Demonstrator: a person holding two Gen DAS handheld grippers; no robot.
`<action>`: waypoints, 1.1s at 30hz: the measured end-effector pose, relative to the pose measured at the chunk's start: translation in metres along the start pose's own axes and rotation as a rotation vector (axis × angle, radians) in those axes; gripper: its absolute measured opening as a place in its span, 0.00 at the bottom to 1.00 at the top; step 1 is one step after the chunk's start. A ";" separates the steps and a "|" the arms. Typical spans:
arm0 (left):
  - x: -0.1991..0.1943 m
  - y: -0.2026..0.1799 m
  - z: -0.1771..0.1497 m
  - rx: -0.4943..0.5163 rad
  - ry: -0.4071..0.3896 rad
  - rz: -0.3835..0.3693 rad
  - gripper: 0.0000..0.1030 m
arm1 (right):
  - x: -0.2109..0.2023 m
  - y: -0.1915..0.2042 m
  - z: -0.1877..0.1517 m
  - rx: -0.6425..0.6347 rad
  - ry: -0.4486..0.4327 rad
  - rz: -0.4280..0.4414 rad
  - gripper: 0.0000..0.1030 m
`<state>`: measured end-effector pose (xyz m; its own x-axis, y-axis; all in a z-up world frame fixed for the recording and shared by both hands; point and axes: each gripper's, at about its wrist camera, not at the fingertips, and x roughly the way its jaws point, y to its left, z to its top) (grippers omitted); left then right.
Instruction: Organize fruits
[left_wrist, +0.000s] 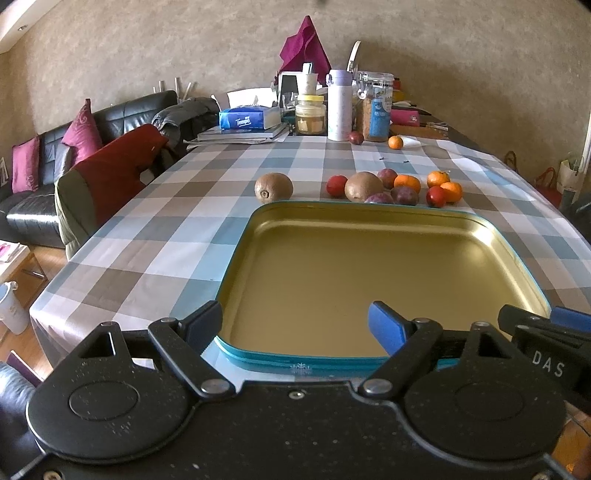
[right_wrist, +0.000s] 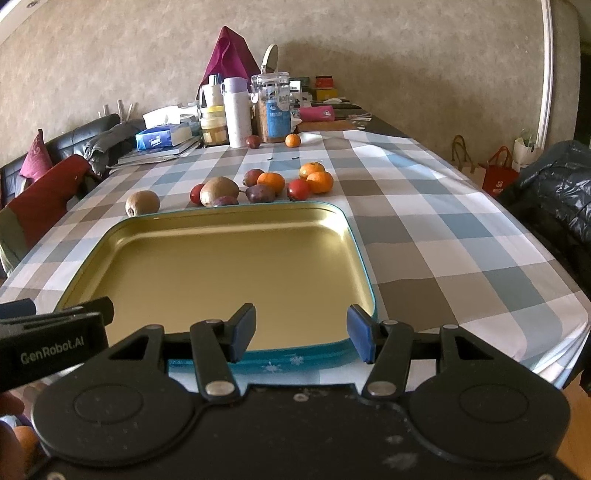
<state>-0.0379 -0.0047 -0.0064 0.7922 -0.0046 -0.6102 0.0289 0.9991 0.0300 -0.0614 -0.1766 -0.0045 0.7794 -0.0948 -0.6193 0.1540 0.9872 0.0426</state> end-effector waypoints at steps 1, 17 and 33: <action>0.000 0.000 0.000 0.003 0.001 0.001 0.84 | 0.000 0.000 0.000 0.001 0.001 0.000 0.56; 0.003 -0.001 -0.003 0.001 0.009 0.011 0.84 | 0.001 0.000 0.001 0.005 0.006 -0.003 0.56; 0.004 0.000 -0.003 0.001 0.014 0.009 0.84 | -0.001 0.005 0.001 -0.016 0.005 0.000 0.56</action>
<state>-0.0364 -0.0043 -0.0116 0.7838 0.0050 -0.6210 0.0226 0.9991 0.0366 -0.0604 -0.1715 -0.0031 0.7761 -0.0942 -0.6235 0.1439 0.9891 0.0297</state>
